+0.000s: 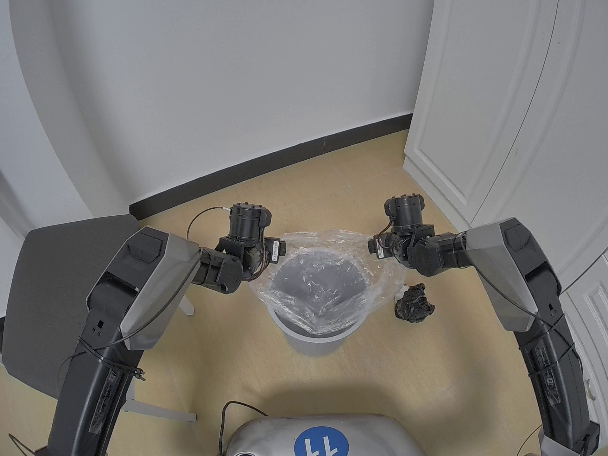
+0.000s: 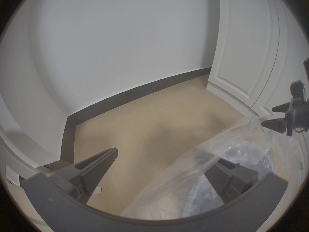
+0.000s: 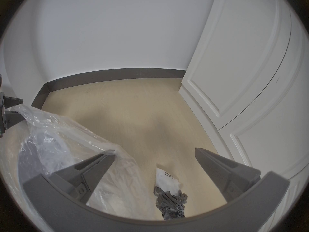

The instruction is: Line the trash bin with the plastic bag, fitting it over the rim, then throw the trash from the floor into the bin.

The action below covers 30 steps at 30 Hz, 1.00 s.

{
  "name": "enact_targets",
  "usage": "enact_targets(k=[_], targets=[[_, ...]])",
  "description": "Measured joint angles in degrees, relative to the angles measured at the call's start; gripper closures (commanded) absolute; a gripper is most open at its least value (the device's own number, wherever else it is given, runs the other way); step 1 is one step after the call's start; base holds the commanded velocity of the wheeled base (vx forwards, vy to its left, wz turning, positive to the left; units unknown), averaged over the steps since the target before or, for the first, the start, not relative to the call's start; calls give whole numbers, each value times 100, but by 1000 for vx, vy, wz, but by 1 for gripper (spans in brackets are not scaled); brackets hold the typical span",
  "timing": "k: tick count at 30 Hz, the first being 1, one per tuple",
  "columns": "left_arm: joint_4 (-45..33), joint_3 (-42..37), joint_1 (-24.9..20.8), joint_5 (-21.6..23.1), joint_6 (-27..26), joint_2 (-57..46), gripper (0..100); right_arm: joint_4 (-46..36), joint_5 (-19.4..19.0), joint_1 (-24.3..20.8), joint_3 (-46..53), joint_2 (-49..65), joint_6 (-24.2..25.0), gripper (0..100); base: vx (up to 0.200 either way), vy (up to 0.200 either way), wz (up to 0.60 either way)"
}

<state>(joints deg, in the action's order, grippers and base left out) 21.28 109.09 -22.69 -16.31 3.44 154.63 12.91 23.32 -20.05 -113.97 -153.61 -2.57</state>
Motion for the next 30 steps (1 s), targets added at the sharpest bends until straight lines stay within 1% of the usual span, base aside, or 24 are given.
enact_targets(k=[9,13,22,30], targets=[[17,499,15,-71,11,452,0,424,-23,84,-39,-344,0,0,0,0,0],[22,538,20,-55,22,549,0,562,-63,143,-59,-466,-2,0,0,0,0],[-24,549,122,-2,-10,605,0,567,-72,193,-61,-713,-5,0,0,0,0],[-388,553,273,-18,-35,649,0,567,-83,184,-63,-903,-21,0,0,0,0]])
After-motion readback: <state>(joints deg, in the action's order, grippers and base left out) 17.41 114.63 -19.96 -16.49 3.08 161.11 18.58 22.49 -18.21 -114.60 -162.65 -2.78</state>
